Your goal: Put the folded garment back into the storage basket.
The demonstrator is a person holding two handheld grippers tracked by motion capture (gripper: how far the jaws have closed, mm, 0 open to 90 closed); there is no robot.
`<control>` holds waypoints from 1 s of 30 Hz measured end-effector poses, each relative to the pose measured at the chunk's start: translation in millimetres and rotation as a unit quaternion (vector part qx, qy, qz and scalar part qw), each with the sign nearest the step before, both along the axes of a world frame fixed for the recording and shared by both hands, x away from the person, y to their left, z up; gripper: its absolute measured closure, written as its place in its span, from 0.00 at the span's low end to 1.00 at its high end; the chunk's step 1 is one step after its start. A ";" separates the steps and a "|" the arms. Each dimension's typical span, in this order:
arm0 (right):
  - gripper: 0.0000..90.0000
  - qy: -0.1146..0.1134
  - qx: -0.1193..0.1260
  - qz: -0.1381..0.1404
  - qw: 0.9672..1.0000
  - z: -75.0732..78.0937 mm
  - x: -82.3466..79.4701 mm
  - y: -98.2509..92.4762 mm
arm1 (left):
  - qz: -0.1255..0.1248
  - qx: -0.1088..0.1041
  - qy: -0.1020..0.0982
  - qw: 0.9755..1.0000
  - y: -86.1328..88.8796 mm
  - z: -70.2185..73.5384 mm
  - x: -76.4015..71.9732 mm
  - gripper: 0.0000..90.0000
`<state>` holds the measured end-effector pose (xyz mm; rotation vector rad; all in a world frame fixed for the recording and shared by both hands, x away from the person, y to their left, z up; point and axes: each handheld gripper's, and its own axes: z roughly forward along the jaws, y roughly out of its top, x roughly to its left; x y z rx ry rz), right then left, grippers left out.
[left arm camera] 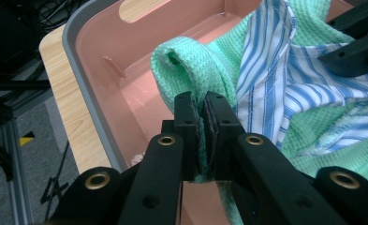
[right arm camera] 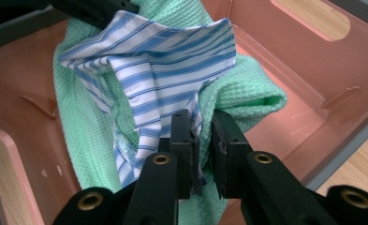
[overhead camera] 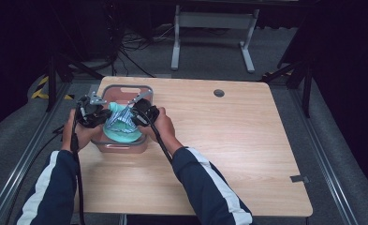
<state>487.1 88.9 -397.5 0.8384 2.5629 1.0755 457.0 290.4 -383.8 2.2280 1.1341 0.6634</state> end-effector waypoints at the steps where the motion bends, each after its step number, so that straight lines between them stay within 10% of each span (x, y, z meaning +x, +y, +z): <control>1: 0.87 -0.001 -0.002 0.000 1.000 0.0 -0.3 -0.1 | -0.001 0.005 -0.003 1.000 -0.2 -0.4 0.5 0.92; 30: 0.70 -0.039 -0.004 0.014 0.999 22.1 -19.1 -39.4 | -0.031 -0.020 -0.051 0.998 -13.5 23.8 -32.1 0.74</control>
